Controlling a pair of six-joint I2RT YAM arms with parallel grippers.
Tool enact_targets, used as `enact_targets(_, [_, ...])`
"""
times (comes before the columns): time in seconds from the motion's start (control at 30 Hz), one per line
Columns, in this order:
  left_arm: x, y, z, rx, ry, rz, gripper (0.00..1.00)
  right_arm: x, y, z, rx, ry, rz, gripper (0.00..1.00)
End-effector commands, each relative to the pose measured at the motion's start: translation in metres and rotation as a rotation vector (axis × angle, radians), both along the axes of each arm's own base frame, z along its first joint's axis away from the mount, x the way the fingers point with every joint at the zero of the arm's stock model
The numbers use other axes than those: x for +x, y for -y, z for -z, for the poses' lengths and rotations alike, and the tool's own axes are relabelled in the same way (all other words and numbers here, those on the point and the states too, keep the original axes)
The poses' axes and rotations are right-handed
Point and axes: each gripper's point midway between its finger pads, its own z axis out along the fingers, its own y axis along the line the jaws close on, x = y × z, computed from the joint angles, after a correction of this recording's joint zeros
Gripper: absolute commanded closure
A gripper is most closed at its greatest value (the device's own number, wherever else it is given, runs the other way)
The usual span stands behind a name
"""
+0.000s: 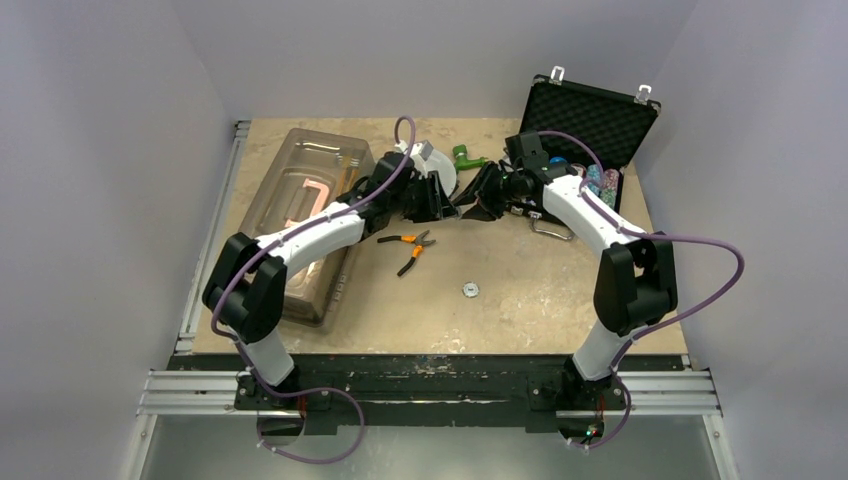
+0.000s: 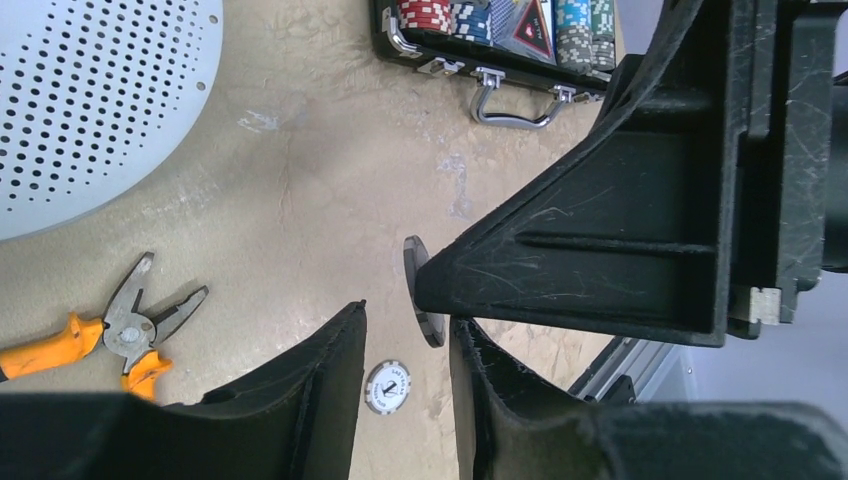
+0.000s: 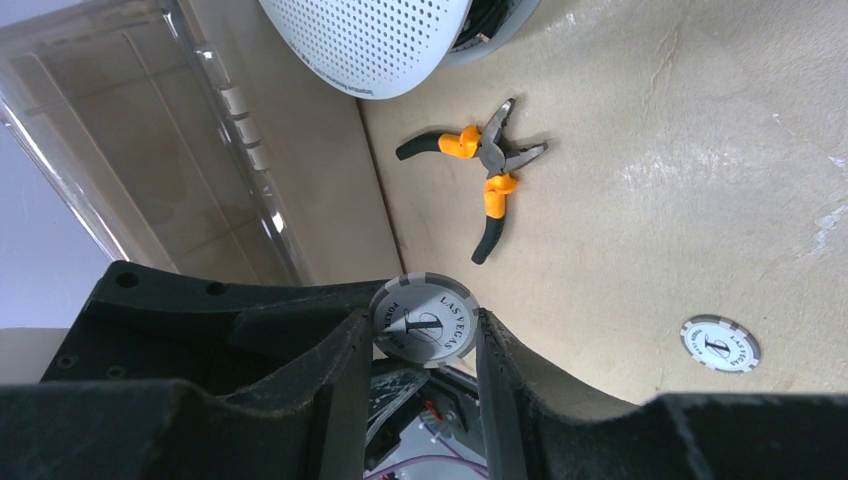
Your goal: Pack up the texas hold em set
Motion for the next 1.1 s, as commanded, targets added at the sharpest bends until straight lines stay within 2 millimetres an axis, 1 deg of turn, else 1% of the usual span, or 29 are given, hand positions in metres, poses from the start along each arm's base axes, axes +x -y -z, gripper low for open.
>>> enact_targets(0.0, [0.009, 0.011, -0.02, -0.047, 0.043, 0.005, 0.67, 0.002, -0.004, -0.014, 0.044, 0.03, 0.005, 0.74])
enact_targets(0.1, [0.009, 0.011, -0.02, -0.044, 0.039, 0.005, 0.71, 0.002, -0.004, -0.014, 0.048, 0.028, 0.004, 0.74])
enact_targets(0.23, [0.01, 0.012, -0.02, -0.037, 0.041, 0.014, 0.8, 0.0, -0.004, -0.013, 0.048, 0.027, 0.005, 0.73])
enact_targets(0.3, [0.01, 0.015, -0.023, -0.042, 0.045, 0.028, 0.86, -0.001, -0.003, -0.013, 0.049, 0.027, 0.003, 0.74])
enact_targets(0.37, [0.008, 0.018, -0.025, -0.051, 0.045, 0.046, 0.96, -0.003, -0.003, -0.013, 0.051, 0.027, 0.002, 0.73])
enact_targets(0.4, [0.007, 0.018, -0.027, -0.056, 0.046, 0.052, 0.98, -0.004, -0.003, -0.013, 0.053, 0.029, -0.002, 0.73])
enact_targets(0.43, [0.006, 0.018, -0.03, -0.061, 0.048, 0.06, 1.0, -0.005, -0.003, -0.015, 0.052, 0.035, -0.006, 0.71])
enact_targets(0.53, [-0.004, 0.015, -0.032, -0.064, 0.045, 0.087, 1.0, -0.007, 0.0, -0.018, 0.023, 0.073, -0.048, 0.61])
enact_targets(0.67, [-0.022, 0.001, -0.036, -0.088, 0.021, 0.126, 1.0, -0.015, 0.009, -0.029, -0.06, 0.183, -0.196, 0.39])
enact_targets(0.7, [-0.028, -0.001, -0.039, -0.115, 0.005, 0.156, 1.0, -0.02, 0.012, -0.033, -0.085, 0.24, -0.276, 0.37])
enact_targets(0.77, [-0.041, -0.007, -0.047, -0.169, -0.034, 0.212, 1.0, -0.031, 0.015, -0.043, -0.063, 0.304, -0.361, 0.35])
enact_targets(0.87, [-0.067, -0.013, -0.065, -0.266, -0.07, 0.319, 1.0, -0.057, 0.012, -0.064, 0.111, 0.387, -0.473, 0.38])
enact_targets(0.9, [-0.076, -0.015, -0.072, -0.296, -0.081, 0.344, 1.0, -0.069, 0.008, -0.071, 0.181, 0.419, -0.525, 0.39])
enact_targets(0.93, [-0.085, -0.018, -0.077, -0.321, -0.109, 0.356, 1.0, -0.086, 0.004, -0.079, 0.263, 0.441, -0.583, 0.39])
enact_targets(0.97, [-0.09, -0.019, -0.086, -0.351, -0.102, 0.38, 1.0, -0.096, 0.003, -0.085, 0.307, 0.468, -0.614, 0.4])
enact_targets(1.07, [-0.109, -0.022, -0.1, -0.409, -0.129, 0.436, 1.0, -0.116, 0.001, -0.096, 0.39, 0.512, -0.646, 0.43])
